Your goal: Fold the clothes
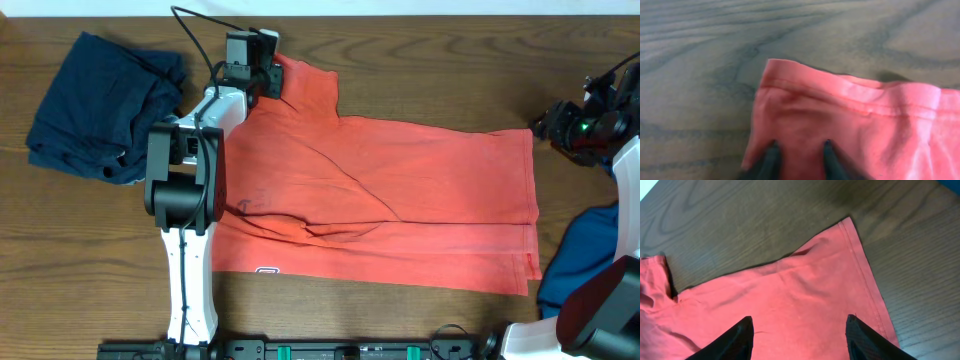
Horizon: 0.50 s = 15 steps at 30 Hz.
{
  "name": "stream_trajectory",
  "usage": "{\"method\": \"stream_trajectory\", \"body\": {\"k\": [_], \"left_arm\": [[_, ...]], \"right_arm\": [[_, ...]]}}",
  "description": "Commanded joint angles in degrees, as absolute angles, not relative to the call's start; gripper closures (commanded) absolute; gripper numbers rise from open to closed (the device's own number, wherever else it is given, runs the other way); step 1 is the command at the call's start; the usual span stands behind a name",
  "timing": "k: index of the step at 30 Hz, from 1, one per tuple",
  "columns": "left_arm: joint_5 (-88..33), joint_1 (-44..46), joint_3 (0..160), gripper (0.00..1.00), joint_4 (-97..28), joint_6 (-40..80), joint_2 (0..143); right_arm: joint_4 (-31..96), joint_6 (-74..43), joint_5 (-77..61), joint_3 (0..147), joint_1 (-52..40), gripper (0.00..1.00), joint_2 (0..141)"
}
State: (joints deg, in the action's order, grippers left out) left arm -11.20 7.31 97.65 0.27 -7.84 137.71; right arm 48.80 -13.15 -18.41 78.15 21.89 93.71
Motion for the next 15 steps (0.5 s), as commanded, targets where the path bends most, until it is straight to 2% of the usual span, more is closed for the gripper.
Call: {"method": "stream_trajectory", "body": {"k": [1,8,15], "left_arm": [[-11.31,7.42,97.76,0.94,-0.4,-8.27,139.24],[-11.31,7.42,97.76,0.94,-1.8,-7.66,135.48],[-11.33,7.49,97.76,0.94,-8.21,-7.66,129.67]], "right_arm": [[48.99,-12.62,-18.41,77.89,21.3,0.43,93.89],[49.08,-12.6,-18.41,77.89,21.3,0.43,93.89],[49.1,-12.6,-18.44,77.89,21.3,0.43,93.89]]}}
